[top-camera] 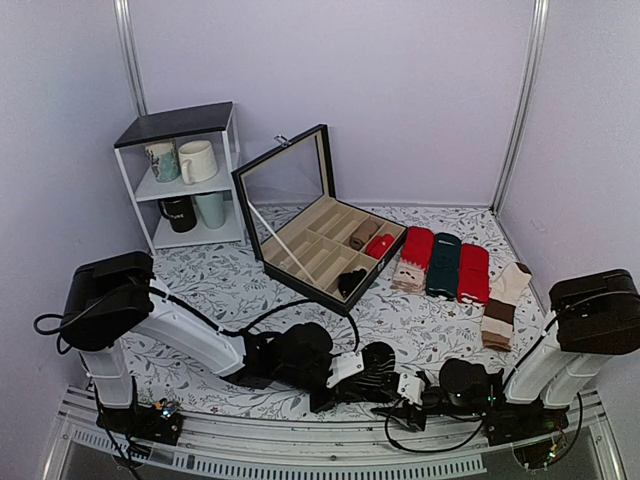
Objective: Roll the socks
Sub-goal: Roll the sock at the corner of the board.
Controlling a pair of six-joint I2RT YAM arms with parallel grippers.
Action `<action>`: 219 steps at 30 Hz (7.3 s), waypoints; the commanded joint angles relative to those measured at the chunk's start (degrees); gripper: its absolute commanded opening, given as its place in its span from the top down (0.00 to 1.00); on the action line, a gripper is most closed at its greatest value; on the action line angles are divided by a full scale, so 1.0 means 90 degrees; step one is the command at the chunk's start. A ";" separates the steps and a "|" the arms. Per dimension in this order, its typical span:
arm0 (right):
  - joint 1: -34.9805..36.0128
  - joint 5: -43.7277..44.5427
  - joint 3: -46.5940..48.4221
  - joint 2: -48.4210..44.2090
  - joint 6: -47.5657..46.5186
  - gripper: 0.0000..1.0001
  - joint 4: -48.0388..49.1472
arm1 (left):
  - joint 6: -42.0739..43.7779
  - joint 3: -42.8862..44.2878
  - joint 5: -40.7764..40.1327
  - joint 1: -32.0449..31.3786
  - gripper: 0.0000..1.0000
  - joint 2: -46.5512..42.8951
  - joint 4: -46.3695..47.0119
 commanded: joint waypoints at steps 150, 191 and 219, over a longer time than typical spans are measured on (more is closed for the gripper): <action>0.0421 0.0848 -0.0147 0.0283 0.2009 0.87 -0.0530 | -0.0154 -0.0009 0.0382 -0.0181 1.00 0.0805 -0.2442; 0.0120 -0.0494 -0.0645 0.1095 0.4339 0.86 -0.0192 | 0.3482 -0.0705 -0.0933 -0.0822 0.67 -0.0334 0.1555; 0.0047 -0.0631 -0.0596 0.1146 0.4327 0.87 -0.0233 | 0.3290 -0.0866 -0.1324 -0.0761 0.10 -0.0364 0.2150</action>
